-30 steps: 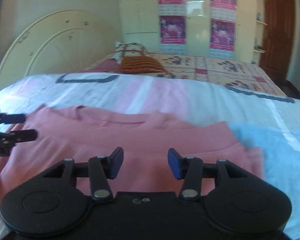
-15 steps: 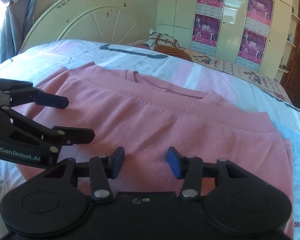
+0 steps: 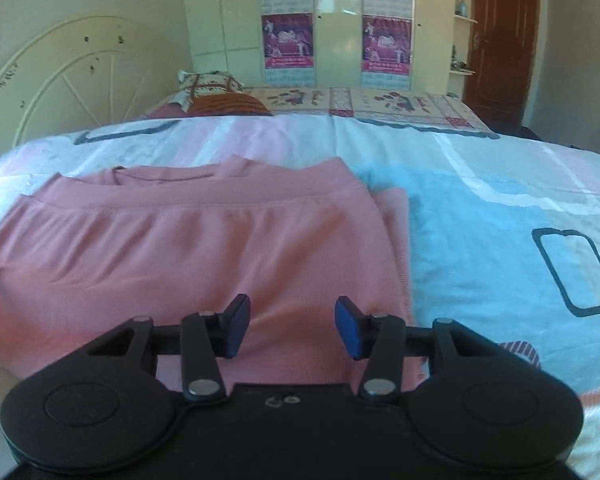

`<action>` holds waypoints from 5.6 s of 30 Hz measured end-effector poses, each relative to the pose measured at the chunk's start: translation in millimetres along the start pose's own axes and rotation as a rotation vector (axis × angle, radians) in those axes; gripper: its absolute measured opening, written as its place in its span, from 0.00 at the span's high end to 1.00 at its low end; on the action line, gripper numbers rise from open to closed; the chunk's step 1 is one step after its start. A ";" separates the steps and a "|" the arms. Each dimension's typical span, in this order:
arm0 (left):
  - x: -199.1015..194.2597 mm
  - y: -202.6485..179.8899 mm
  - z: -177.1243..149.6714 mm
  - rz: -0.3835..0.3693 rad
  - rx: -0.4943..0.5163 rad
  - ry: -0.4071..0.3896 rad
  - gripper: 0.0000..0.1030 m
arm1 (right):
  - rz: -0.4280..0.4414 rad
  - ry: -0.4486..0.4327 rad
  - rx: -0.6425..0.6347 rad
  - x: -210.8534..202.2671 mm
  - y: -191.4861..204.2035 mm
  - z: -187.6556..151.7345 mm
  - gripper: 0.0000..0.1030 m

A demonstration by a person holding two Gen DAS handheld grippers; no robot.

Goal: Fold small clothes

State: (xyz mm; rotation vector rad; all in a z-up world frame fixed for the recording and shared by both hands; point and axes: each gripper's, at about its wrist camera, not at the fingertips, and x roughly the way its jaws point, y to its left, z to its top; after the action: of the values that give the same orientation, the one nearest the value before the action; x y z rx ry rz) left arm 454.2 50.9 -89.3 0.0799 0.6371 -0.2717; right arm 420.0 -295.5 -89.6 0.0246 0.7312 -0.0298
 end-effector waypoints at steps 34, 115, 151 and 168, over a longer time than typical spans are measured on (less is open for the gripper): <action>-32.1 29.2 -47.0 0.122 -0.007 0.076 0.24 | -0.166 0.088 -0.036 -17.1 -4.8 -47.7 0.86; 41.5 94.8 -81.7 -0.021 -1.111 -0.155 0.88 | 0.211 0.139 0.062 69.9 108.3 19.2 0.95; 98.7 -264.7 67.3 -0.379 -0.326 0.207 0.74 | 0.197 -0.108 0.585 -33.3 -174.5 -12.0 0.62; 116.6 -93.2 68.5 -0.135 -0.419 0.172 0.35 | 0.365 0.142 0.386 33.5 -105.2 8.3 0.59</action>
State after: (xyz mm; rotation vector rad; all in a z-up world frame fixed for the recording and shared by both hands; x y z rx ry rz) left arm 557.8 -75.7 -103.1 -0.3463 0.8603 -0.2584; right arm 446.7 -401.5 -107.1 0.5325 0.8453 0.1816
